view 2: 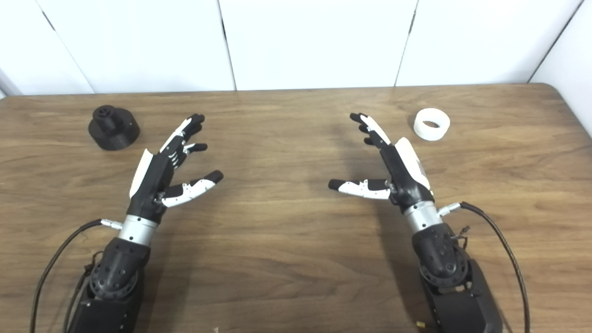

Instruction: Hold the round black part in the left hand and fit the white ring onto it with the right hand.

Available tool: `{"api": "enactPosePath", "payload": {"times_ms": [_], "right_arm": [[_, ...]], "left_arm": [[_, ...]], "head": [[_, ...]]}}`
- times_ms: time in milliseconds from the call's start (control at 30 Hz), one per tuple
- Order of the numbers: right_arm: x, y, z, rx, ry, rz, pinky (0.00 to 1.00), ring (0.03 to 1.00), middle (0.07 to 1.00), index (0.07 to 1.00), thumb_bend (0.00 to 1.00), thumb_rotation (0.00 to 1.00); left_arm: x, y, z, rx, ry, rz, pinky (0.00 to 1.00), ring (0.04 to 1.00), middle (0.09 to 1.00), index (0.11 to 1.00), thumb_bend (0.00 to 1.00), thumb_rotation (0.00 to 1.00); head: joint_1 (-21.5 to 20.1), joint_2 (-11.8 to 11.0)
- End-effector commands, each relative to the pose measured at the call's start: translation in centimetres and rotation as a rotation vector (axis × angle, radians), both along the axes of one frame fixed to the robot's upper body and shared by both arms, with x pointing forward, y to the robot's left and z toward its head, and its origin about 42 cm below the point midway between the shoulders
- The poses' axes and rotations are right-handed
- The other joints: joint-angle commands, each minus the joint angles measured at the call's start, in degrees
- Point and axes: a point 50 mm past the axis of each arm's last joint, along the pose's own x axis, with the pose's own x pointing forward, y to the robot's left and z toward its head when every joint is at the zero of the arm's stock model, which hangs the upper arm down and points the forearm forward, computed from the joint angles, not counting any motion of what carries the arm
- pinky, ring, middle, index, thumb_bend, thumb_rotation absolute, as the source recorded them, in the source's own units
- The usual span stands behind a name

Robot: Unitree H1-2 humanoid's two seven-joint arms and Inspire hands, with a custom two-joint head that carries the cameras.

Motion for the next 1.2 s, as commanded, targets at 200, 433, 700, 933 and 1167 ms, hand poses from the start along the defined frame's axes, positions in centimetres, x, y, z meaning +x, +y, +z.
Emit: {"api": "enactPosePath", "payload": {"times_ms": [200, 433, 700, 933, 1167], "right_arm": [[0.6, 0.2, 1.8, 0.002, -0.079, 0.026, 0.83, 0.905, 0.954, 0.925, 0.68, 0.28], [0.7, 0.1, 1.8, -0.001, -0.083, 0.03, 0.82, 0.907, 0.955, 0.925, 0.68, 0.28], [0.5, -1.4, 1.5, 0.021, -0.081, 0.032, 0.84, 0.904, 0.955, 0.92, 0.67, 0.23], [0.4, -3.5, 0.4, 0.022, -0.062, 0.028, 0.86, 0.91, 0.962, 0.934, 0.67, 0.27], [0.3, -4.2, -0.2, 0.024, -0.029, 0.011, 0.87, 0.911, 0.969, 0.941, 0.71, 0.33]], "left_arm": [[0.7, 0.0, 1.8, 0.008, -0.08, -0.009, 0.79, 0.942, 0.983, 0.912, 0.69, 0.17], [0.7, -0.2, 1.7, 0.003, -0.077, -0.007, 0.78, 0.933, 0.979, 0.906, 0.69, 0.17], [0.6, -1.7, 1.1, -0.007, -0.061, -0.013, 0.79, 0.941, 0.99, 0.921, 0.7, 0.19], [0.6, -3.1, 0.2, 0.005, -0.047, -0.017, 0.81, 0.947, 0.987, 0.908, 0.69, 0.18], [0.6, -3.6, -0.2, 0.002, -0.047, -0.017, 0.87, 0.971, 0.978, 0.906, 0.69, 0.18]], "head": [[-0.1, 0.1], [1.7, -0.2], [12.1, -2.4], [18.6, -5.5], [19.5, -6.2]]}}
